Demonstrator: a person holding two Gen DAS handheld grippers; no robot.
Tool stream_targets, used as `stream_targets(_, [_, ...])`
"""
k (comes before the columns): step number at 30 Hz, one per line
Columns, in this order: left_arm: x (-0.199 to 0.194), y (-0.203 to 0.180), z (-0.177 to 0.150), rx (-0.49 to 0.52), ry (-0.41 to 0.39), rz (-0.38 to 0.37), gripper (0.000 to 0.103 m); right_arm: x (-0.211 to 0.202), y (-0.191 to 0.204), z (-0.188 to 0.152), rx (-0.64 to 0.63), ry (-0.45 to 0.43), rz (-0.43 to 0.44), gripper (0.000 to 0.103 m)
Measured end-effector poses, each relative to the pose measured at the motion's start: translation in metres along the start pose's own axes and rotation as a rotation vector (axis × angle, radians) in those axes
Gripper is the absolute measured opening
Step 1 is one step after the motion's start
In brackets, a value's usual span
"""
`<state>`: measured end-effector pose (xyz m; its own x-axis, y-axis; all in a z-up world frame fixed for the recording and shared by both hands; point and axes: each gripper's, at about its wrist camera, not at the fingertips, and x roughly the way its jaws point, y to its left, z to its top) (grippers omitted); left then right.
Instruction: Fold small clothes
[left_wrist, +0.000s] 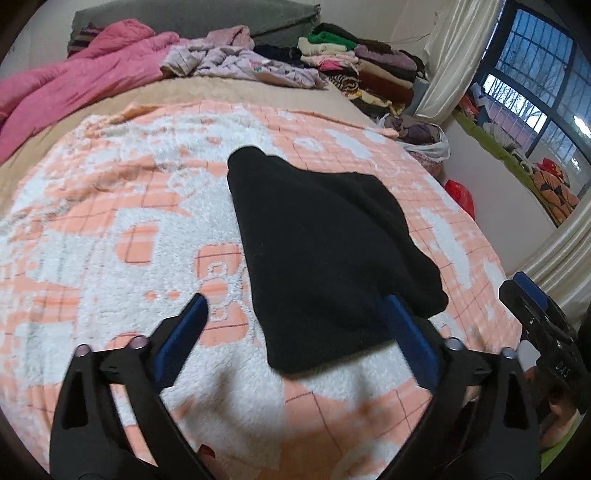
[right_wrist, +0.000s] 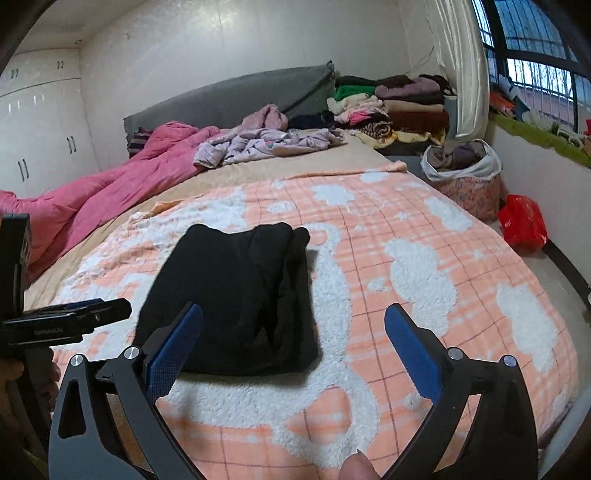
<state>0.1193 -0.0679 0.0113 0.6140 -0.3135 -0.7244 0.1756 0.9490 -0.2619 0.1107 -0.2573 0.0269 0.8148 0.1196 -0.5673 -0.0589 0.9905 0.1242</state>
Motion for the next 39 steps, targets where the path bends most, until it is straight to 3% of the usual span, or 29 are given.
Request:
stream_targets(15, [-0.046,0.007,-0.041,0.04,-0.062,0.081,0.093,-0.036,0.022,-0.024,-0.049,-0.007,0.02,0.098])
stream_targets(26, [-0.043,0.022,-0.067,0.026,-0.029,0.118,0.093,-0.03,0.033,-0.06,-0.073,0.084,0.01,0.098])
stream_targets(39, [-0.042,0.025,-0.076,0.021,-0.014,0.123,0.093,-0.029,0.035,-0.064,-0.075,0.089,0.007,0.098])
